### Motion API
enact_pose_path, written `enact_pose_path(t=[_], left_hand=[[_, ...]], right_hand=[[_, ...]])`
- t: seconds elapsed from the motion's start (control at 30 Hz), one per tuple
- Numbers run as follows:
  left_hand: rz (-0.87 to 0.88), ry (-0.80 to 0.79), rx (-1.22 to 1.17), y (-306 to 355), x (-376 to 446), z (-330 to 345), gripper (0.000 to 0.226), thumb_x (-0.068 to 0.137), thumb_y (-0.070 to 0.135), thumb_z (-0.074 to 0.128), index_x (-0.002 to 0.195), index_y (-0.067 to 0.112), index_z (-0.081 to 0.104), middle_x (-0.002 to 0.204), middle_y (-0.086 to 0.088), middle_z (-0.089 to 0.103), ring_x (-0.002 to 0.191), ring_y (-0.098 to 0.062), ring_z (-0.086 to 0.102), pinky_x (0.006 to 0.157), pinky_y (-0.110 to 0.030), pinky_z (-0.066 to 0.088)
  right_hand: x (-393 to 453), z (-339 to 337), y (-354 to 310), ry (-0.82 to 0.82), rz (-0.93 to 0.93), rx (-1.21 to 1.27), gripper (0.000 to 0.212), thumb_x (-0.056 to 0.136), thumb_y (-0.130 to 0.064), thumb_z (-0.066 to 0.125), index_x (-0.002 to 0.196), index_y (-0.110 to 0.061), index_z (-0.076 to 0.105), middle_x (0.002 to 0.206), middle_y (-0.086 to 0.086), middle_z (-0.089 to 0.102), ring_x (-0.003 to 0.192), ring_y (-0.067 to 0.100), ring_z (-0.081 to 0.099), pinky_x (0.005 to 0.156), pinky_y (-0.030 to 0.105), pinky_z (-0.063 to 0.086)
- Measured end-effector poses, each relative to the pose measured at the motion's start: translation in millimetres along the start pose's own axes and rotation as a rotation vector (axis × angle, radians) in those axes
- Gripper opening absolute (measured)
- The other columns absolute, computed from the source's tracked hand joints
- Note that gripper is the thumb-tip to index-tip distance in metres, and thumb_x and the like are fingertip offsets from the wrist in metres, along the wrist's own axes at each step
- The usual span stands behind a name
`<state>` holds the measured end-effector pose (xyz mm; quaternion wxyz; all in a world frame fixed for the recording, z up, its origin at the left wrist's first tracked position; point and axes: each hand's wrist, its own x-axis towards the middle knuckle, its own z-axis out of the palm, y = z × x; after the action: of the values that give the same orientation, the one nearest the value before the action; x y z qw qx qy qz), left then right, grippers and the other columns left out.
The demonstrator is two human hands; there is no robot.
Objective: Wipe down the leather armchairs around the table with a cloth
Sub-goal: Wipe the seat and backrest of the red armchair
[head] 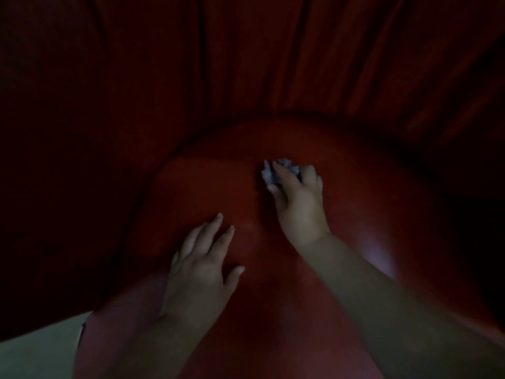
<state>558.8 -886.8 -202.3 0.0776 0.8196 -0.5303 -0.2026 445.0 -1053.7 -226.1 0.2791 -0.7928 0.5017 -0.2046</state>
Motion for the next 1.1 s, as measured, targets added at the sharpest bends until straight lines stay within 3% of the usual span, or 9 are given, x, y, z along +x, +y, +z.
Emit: enact_pose_path(t=[0.1,0.23,0.37,0.53,0.6,0.7,0.83,0.93,1.1], left_hand=[[0.002,0.042,0.001,-10,-18,-2,0.066,0.069,0.036,0.079,0.131,0.022,0.057,0.148,0.007,0.041,0.13,-0.018,0.038,0.096,-0.039,0.044],[-0.034,0.121,0.027,-31,-38,-2,0.055,0.073,0.032,0.076,0.125,0.022,0.062,0.142,0.006,0.048,0.125,-0.021,0.044,0.098,-0.037,0.041],[-0.11,0.201,0.016,-48,-52,-3,0.044,0.079,0.037,0.053,0.118,0.019,0.065,0.129,0.001,0.055,0.113,-0.028,0.053,0.095,-0.042,0.047],[-0.256,0.229,0.038,-62,-59,-7,0.05,0.07,0.017,0.079,0.116,0.008,0.064,0.118,-0.007,0.057,0.107,-0.027,0.053,0.099,-0.035,0.036],[-0.285,0.225,0.034,-65,-60,-10,0.054,0.068,0.017,0.081,0.117,0.006,0.063,0.118,-0.009,0.057,0.11,-0.027,0.051,0.1,-0.035,0.034],[-0.317,0.207,0.032,-71,-59,-12,0.057,0.068,0.02,0.081,0.12,0.005,0.062,0.122,-0.009,0.056,0.113,-0.029,0.049,0.1,-0.041,0.041],[-0.348,0.183,0.002,-73,-57,-14,0.057,0.071,0.022,0.08,0.122,0.006,0.06,0.126,-0.009,0.055,0.116,-0.033,0.049,0.097,-0.046,0.044],[-0.351,0.171,0.002,-75,-56,-15,0.057,0.073,0.025,0.078,0.124,0.008,0.059,0.127,-0.007,0.053,0.118,-0.032,0.048,0.098,-0.045,0.044],[-0.345,0.156,-0.007,-76,-51,-15,0.055,0.074,0.023,0.077,0.124,0.009,0.06,0.128,-0.006,0.053,0.118,-0.031,0.049,0.094,-0.043,0.046]], right_hand=[[10,14,-26,0.015,-0.052,0.007,0.045,0.091,-0.023,0.061,0.135,-0.02,0.053,0.118,0.012,0.049,0.1,0.025,0.044,0.089,0.035,0.039],[24,40,-44,-0.076,0.06,-0.131,0.041,0.096,-0.029,0.051,0.138,-0.027,0.049,0.124,0.008,0.044,0.105,0.029,0.039,0.093,0.037,0.036],[-6,66,-74,-0.243,-0.209,-0.142,0.037,0.092,-0.023,0.055,0.128,-0.028,0.058,0.111,0.011,0.049,0.094,0.033,0.042,0.077,0.032,0.032],[-38,72,-88,-0.384,-0.389,-0.098,0.033,0.09,-0.028,0.052,0.12,-0.027,0.066,0.101,0.005,0.053,0.088,0.031,0.044,0.074,0.037,0.037],[-40,68,-90,-0.415,-0.414,-0.134,0.034,0.092,-0.034,0.045,0.118,-0.031,0.066,0.1,0.0,0.052,0.088,0.027,0.043,0.072,0.033,0.032],[-53,61,-92,-0.455,-0.498,-0.138,0.025,0.086,-0.029,0.063,0.11,-0.034,0.069,0.098,-0.001,0.052,0.088,0.026,0.043,0.071,0.032,0.028],[-69,48,-81,-0.588,-0.617,-0.116,0.019,0.085,-0.032,0.061,0.099,-0.039,0.071,0.105,-0.002,0.054,0.093,0.023,0.044,0.072,0.035,0.037],[-59,41,-69,-0.501,-0.572,-0.146,0.025,0.083,-0.042,0.048,0.094,-0.046,0.07,0.099,-0.002,0.054,0.088,0.024,0.047,0.07,0.03,0.031],[-34,51,-56,-0.114,-0.263,-0.21,0.032,0.083,-0.018,0.07,0.11,-0.034,0.069,0.096,0.007,0.052,0.08,0.028,0.046,0.071,0.037,0.043]])
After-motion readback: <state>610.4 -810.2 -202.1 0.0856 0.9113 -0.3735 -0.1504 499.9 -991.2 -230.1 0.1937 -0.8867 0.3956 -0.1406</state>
